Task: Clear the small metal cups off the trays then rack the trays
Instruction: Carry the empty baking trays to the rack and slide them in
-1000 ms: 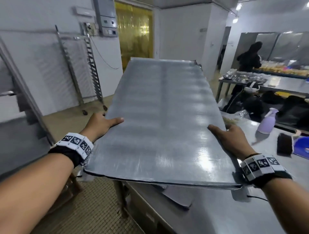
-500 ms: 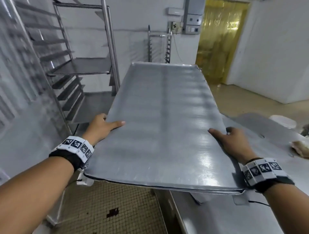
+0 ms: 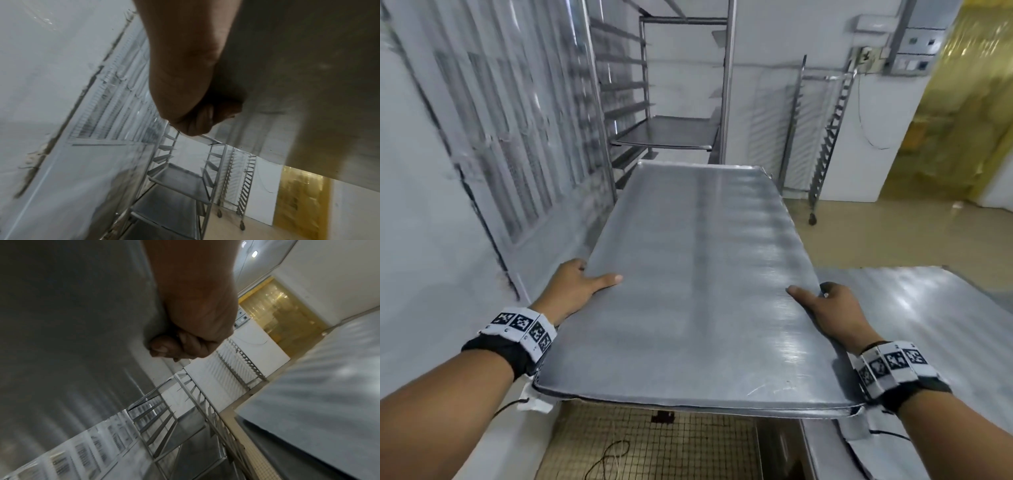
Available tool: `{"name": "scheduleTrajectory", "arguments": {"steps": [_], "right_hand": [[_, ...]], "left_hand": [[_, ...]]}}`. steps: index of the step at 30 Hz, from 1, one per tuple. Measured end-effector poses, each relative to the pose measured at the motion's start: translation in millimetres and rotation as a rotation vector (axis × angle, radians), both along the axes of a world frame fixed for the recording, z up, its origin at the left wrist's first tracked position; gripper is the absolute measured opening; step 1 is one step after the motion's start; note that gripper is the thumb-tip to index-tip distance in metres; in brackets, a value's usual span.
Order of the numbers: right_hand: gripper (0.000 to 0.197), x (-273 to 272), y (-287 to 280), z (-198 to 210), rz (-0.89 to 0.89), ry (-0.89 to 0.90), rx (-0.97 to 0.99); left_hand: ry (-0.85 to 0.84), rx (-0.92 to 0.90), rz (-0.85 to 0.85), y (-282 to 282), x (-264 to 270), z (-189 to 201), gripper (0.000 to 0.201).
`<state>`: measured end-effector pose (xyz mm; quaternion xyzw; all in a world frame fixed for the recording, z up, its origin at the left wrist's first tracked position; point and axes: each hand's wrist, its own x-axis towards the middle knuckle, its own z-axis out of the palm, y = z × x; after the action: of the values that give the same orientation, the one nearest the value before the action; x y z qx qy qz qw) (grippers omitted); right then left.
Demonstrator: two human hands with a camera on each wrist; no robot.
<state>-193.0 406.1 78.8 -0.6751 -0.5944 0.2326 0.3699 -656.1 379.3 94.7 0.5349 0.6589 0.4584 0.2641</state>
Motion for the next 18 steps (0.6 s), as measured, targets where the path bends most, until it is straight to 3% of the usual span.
{"name": "scheduleTrajectory", "arguments": {"steps": [5, 9, 11, 14, 18], "right_hand": [[0.075, -58.4, 46.7, -7.3, 0.072, 0.008, 0.000], [0.067, -102.0, 87.8, -6.4, 0.067, -0.027, 0.001], [0.064, -123.7, 105.6, -4.1, 0.065, -0.031, -0.002], [0.060, -151.5, 135.3, -6.2, 0.048, -0.031, 0.006], [0.071, -174.2, 176.5, -16.8, 0.022, -0.030, -0.009]], "left_hand": [[0.004, -0.053, 0.048, 31.2, -63.5, -13.3, 0.049], [0.027, -0.092, 0.072, 78.3, -114.8, -25.4, 0.085], [0.029, -0.111, 0.073, 103.1, -137.1, -29.0, 0.093], [0.045, -0.117, 0.071, 139.9, -166.8, -28.3, 0.089], [0.061, -0.120, 0.064, 181.4, -189.8, -22.8, 0.075]]}}
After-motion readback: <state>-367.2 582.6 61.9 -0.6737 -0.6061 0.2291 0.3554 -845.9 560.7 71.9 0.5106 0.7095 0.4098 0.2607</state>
